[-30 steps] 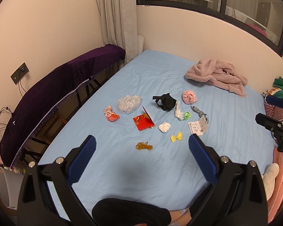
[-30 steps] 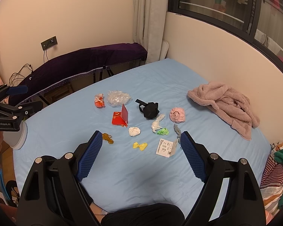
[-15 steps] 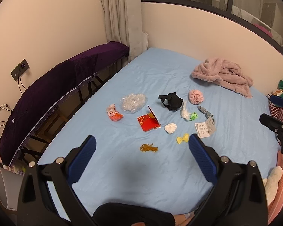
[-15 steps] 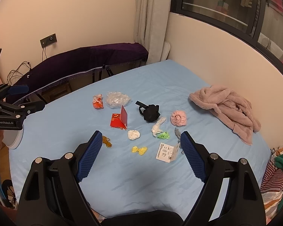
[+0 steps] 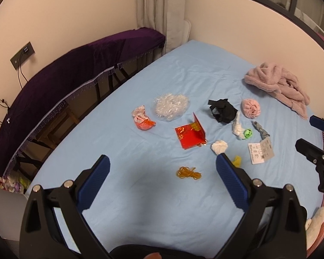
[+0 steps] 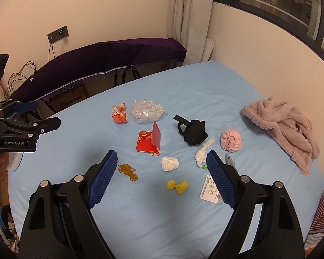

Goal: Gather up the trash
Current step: 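Grasp the orange-white plastic bag with the left tool while the right tool grasps the red envelope, then carry the plastic bag and red envelope with both tools over the grey bin, then open both tools to drop the bag and envelope into the bin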

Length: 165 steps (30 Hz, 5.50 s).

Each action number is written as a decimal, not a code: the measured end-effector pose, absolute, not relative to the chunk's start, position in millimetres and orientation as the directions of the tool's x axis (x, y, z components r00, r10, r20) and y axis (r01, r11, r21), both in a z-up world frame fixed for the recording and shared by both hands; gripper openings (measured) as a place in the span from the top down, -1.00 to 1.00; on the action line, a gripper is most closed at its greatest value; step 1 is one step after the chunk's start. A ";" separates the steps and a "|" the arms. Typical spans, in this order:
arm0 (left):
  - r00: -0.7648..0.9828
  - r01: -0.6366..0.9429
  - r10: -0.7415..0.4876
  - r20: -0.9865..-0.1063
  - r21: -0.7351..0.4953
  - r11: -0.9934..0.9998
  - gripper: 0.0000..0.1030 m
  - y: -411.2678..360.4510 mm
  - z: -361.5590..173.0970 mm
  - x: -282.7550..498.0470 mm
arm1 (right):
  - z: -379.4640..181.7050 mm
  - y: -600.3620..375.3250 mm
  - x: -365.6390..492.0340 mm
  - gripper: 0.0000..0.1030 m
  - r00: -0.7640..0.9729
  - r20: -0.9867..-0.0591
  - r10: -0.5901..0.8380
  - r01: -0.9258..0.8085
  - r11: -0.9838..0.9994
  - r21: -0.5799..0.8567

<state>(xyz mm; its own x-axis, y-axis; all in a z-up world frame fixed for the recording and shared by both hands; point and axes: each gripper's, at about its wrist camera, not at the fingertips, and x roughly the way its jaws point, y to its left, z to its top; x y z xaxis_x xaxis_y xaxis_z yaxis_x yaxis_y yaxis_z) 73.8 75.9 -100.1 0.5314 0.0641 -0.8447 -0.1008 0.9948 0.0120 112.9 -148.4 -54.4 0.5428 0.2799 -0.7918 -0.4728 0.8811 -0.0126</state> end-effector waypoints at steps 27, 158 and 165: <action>0.429 -0.246 0.054 -0.902 -0.059 0.968 -0.90 173.5 -310.5 243.3 | -280.6 -43.2 265.9 -0.57 0.577 -0.813 0.080 -0.381 0.907 -0.181; 0.218 -0.923 0.621 -0.753 0.048 0.383 -0.28 565.1 -102.0 -337.1 | -27.7 551.0 -162.3 0.08 0.060 -0.690 0.722 -0.979 0.177 0.100; 0.218 -0.913 0.655 -0.724 0.087 0.399 -0.45 552.2 -96.5 -323.9 | -23.7 529.5 -148.9 0.08 0.082 -0.680 0.729 -0.978 0.189 0.086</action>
<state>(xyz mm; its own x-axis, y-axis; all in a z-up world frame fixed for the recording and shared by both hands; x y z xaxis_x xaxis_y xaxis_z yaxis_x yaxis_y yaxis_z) -323.9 552.2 -96.5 0.2176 0.6549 -0.7237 -0.9129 0.3990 0.0865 -148.9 529.5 -23.7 0.0817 0.7287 -0.6799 -0.9782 0.1894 0.0855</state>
